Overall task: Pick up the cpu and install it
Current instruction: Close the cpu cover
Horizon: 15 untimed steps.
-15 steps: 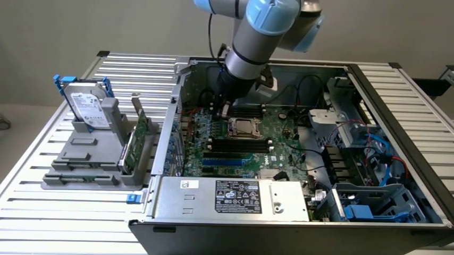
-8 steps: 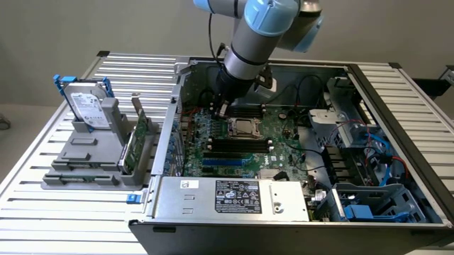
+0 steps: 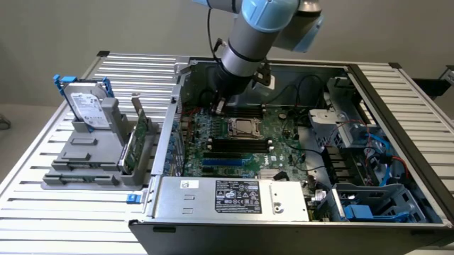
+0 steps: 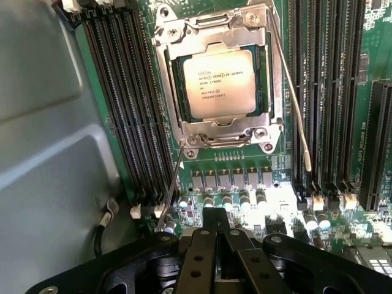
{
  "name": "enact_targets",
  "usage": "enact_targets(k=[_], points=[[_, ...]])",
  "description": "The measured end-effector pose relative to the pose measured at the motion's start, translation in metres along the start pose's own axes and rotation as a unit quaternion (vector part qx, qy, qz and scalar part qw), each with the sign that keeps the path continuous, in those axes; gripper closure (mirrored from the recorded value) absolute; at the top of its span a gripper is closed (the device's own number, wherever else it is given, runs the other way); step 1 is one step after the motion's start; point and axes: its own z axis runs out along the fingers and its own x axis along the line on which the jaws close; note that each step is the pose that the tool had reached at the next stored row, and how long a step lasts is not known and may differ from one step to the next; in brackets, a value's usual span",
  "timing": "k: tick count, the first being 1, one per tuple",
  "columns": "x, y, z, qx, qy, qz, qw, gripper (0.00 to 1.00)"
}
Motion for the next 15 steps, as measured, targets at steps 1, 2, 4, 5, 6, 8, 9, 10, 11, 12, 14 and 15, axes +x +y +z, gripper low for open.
enact_targets(k=[1, 2, 4, 5, 6, 8, 9, 10, 11, 12, 14, 15], points=[[0.000, -0.0008, -0.0015, 0.0005, 0.0018, 0.001, 1.0000, 0.89], [-0.001, -0.0016, -0.0029, 0.0008, 0.0038, 0.002, 1.0000, 0.89], [0.000, -0.0028, -0.0054, 0.0007, 0.0088, 0.007, 0.9999, 0.89], [0.000, -0.0032, -0.0063, 0.0002, 0.0113, 0.011, 0.9999, 0.89], [0.000, -0.0036, -0.0070, -0.0004, 0.0136, 0.015, 0.9998, 0.89], [0.000, -0.0042, -0.0081, -0.0017, 0.0181, 0.025, 0.9995, 0.89], [0.000, -0.0044, -0.0087, -0.0024, 0.0202, 0.030, 0.9994, 0.89], [0.000, -0.0047, -0.0093, -0.0031, 0.0224, 0.035, 0.9991, 0.89], [0.000, -0.0050, -0.0098, -0.0039, 0.0248, 0.040, 0.9989, 0.89], [0.000, -0.0052, -0.0104, -0.0046, 0.0269, 0.045, 0.9986, 0.89], [0.000, -0.0057, -0.0115, -0.0060, 0.0312, 0.054, 0.9980, 0.89], [0.000, -0.0060, -0.0120, -0.0066, 0.0333, 0.059, 0.9977, 0.89]])
